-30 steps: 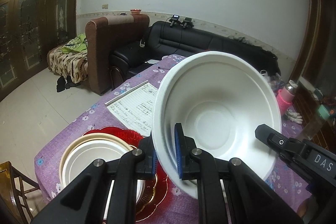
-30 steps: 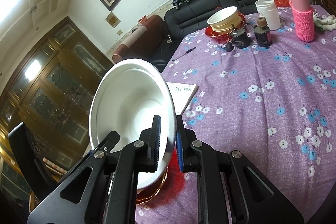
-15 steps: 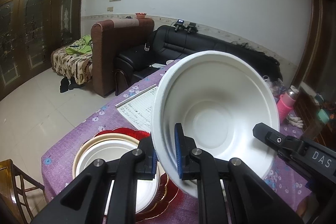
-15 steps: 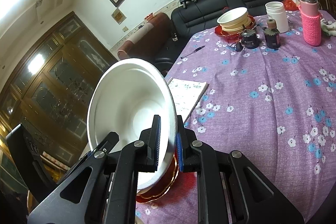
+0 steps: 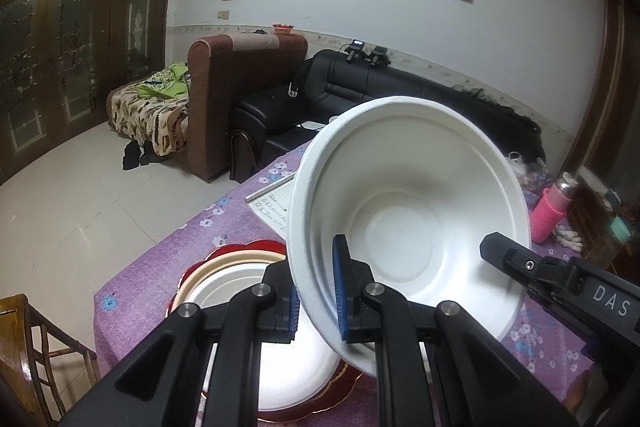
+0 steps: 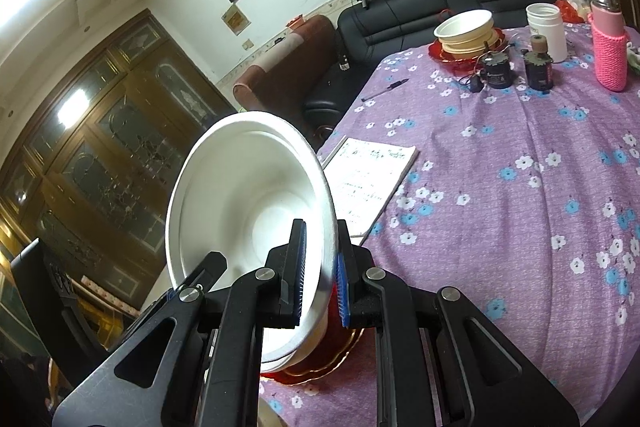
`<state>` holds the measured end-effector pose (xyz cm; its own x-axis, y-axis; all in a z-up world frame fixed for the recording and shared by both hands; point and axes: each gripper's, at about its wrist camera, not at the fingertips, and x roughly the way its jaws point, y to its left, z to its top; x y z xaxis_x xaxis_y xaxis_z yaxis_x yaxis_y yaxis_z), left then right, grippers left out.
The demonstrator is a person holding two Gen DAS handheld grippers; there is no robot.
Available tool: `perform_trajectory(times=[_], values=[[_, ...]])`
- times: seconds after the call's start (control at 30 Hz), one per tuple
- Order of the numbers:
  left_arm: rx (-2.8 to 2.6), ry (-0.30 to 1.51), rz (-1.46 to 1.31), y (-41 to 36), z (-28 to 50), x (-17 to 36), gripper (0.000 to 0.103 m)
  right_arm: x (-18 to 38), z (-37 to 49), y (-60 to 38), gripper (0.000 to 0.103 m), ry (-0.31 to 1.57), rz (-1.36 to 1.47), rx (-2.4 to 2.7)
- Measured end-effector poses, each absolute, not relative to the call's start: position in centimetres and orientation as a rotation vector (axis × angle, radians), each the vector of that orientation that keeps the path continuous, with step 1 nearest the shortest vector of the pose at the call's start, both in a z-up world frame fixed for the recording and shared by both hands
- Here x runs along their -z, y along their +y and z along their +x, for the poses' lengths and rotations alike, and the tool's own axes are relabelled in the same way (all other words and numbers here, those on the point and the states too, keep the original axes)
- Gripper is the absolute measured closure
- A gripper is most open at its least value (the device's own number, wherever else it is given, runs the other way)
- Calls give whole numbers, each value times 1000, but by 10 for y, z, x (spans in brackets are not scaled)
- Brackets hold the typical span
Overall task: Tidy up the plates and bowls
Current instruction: 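Lift the second white bowl and carry it over the red plate stack, then lower the white bowl onto the stacked bowls and open both grippers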
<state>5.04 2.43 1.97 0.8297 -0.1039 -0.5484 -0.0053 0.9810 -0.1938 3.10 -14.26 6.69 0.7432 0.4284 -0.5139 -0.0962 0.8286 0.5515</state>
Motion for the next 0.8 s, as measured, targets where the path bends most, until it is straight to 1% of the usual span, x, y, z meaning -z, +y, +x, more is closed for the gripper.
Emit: perform_trajectory(times=[0.5,0.8], values=[[-18,621,-204,56,44,-6,90,-50,35,-101,90,737,489,-356],[-50,688,-209,76,45,13,90,-26,39,-76,90,816,474,-386]])
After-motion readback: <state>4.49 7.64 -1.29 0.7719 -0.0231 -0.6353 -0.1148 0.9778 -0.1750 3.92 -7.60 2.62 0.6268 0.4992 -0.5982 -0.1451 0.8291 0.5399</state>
